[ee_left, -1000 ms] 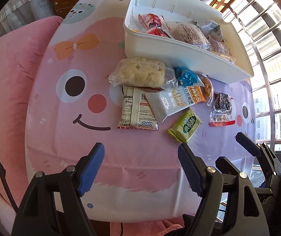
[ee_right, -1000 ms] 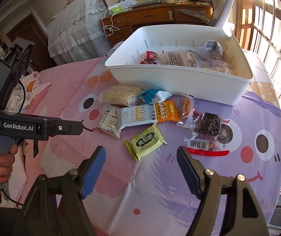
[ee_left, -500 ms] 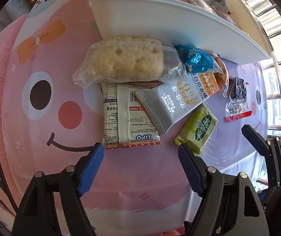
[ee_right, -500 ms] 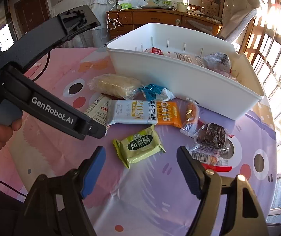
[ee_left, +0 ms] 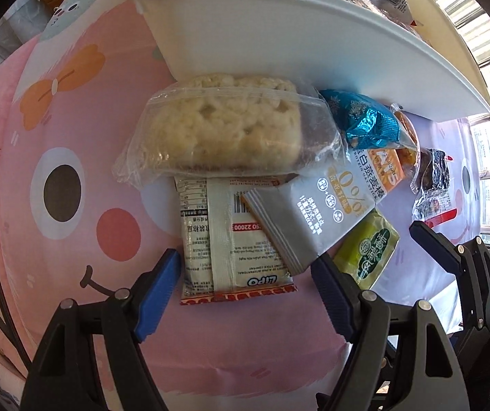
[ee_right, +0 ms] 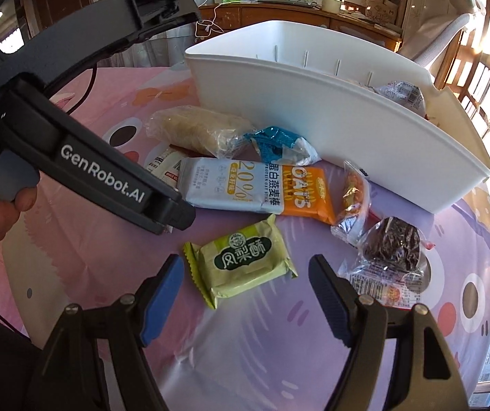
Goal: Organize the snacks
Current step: 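Grasp the white LIPO packet with the left tool while the right tool grasps the green-yellow pastry packet, then lift both held packets and carry them over the white basket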
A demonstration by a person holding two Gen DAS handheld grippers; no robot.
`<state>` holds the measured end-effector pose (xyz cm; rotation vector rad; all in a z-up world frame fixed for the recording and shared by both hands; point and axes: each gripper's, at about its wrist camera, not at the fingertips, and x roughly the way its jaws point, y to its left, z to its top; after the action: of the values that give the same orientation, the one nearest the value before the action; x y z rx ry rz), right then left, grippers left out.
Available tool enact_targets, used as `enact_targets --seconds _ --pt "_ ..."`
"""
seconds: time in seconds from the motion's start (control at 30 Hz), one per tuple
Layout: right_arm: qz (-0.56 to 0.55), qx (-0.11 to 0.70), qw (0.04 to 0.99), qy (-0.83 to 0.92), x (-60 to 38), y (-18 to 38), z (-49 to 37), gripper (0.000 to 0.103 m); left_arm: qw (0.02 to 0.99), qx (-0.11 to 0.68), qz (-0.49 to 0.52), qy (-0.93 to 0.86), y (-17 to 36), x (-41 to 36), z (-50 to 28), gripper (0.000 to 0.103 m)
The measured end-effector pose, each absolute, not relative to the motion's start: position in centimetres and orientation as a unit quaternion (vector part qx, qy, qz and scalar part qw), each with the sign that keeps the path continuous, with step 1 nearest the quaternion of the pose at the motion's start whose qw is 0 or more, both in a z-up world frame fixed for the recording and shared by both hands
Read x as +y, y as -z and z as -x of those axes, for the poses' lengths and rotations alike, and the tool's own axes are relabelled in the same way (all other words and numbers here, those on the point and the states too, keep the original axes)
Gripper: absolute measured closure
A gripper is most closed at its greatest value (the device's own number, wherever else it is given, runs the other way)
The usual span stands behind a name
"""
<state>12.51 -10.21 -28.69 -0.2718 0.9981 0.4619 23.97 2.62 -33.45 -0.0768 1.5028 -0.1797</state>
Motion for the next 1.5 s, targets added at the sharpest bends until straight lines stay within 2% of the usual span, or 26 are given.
enact_targets --seconds 0.13,0.53,0.7,1.0,1.5 --pt "0.131 0.475 0.839 -0.230 -10.0 29.1 -13.1 0.027 0.730 0.678 0.019 0.080 33.3 2.1 -24.3 0.027" --pt "0.142 0.479 0.830 -0.248 -9.5 29.9 -14.1 0.027 0.739 0.671 -0.004 0.056 33.2 -0.3 -24.1 0.045" --pt "0.147 0.481 0.827 -0.251 -8.9 30.1 -14.1 0.035 0.738 0.672 0.001 0.056 32.6 0.7 -23.7 0.053" --pt "0.137 0.486 0.828 -0.244 -9.4 29.9 -13.5 0.044 0.734 0.678 0.019 0.047 33.1 1.8 -22.3 0.054" --pt "0.136 0.500 0.820 -0.242 -10.2 29.1 -10.8 0.049 0.739 0.671 0.044 0.033 31.7 4.5 -17.1 0.058"
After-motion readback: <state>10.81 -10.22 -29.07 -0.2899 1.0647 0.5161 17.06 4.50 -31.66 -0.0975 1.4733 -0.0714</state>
